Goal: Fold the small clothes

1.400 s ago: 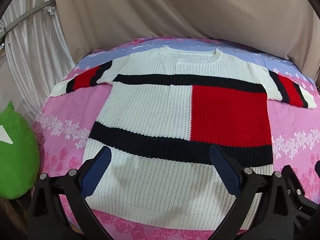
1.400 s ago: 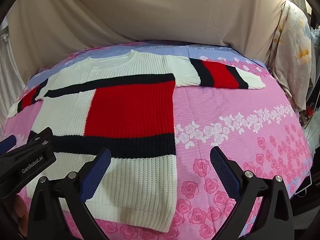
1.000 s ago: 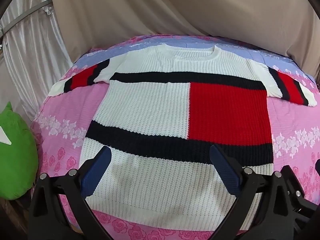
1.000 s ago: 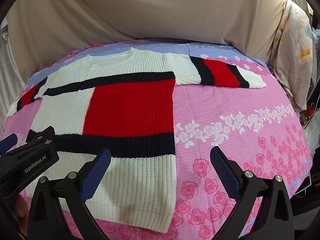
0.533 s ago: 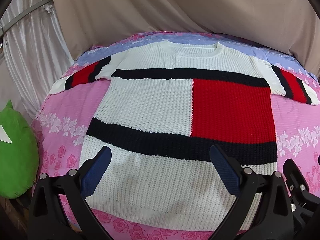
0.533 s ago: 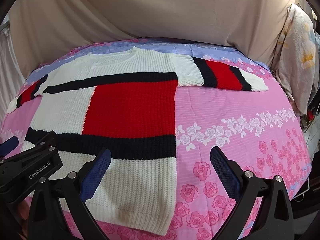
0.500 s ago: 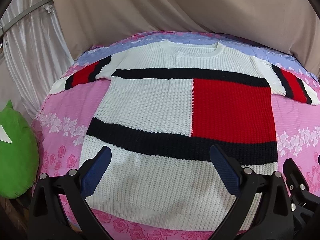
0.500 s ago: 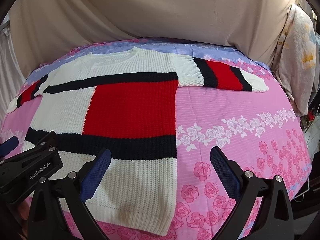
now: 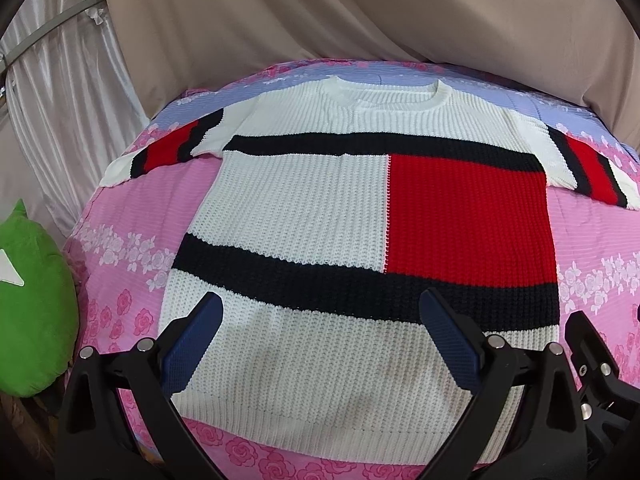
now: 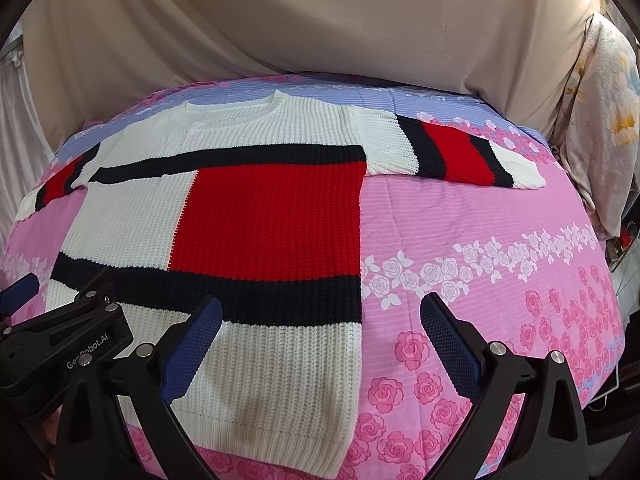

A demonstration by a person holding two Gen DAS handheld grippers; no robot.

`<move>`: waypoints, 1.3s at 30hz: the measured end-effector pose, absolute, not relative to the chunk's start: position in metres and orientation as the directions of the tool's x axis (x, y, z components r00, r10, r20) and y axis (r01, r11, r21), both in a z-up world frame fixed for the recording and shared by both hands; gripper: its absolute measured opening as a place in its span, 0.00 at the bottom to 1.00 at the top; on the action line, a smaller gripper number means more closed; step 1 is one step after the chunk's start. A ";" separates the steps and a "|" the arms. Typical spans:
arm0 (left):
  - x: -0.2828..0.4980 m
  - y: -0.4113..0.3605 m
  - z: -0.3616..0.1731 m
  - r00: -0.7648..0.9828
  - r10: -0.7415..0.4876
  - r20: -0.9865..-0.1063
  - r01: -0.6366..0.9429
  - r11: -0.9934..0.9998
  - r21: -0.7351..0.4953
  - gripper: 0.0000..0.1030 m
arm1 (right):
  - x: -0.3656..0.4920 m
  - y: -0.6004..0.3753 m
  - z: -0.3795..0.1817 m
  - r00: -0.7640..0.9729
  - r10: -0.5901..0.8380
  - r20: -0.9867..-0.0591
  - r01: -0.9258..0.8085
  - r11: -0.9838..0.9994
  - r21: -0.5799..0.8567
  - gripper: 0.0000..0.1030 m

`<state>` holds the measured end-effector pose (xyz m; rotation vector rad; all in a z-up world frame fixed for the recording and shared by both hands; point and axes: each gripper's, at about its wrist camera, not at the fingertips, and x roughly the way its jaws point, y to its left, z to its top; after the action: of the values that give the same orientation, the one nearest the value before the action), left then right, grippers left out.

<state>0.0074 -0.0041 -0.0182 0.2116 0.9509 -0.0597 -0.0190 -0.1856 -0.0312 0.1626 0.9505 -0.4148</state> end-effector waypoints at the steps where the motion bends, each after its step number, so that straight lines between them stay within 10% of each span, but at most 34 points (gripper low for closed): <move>1: 0.008 -0.004 -0.018 0.580 0.042 -0.813 0.143 0.978 0.153 0.94 | -0.019 -0.186 -0.031 0.510 -0.272 -0.816 0.412 0.910 -0.045 0.95; 39: 0.007 -0.002 -0.021 0.579 0.046 -0.814 0.144 0.977 0.158 0.93 | -0.015 -0.184 -0.035 0.509 -0.266 -0.819 0.405 0.913 -0.046 0.95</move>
<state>0.0067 -0.0016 -0.0214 0.2158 0.9540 -0.0577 -0.0154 -0.1842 -0.0347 0.1590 0.9552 -0.4063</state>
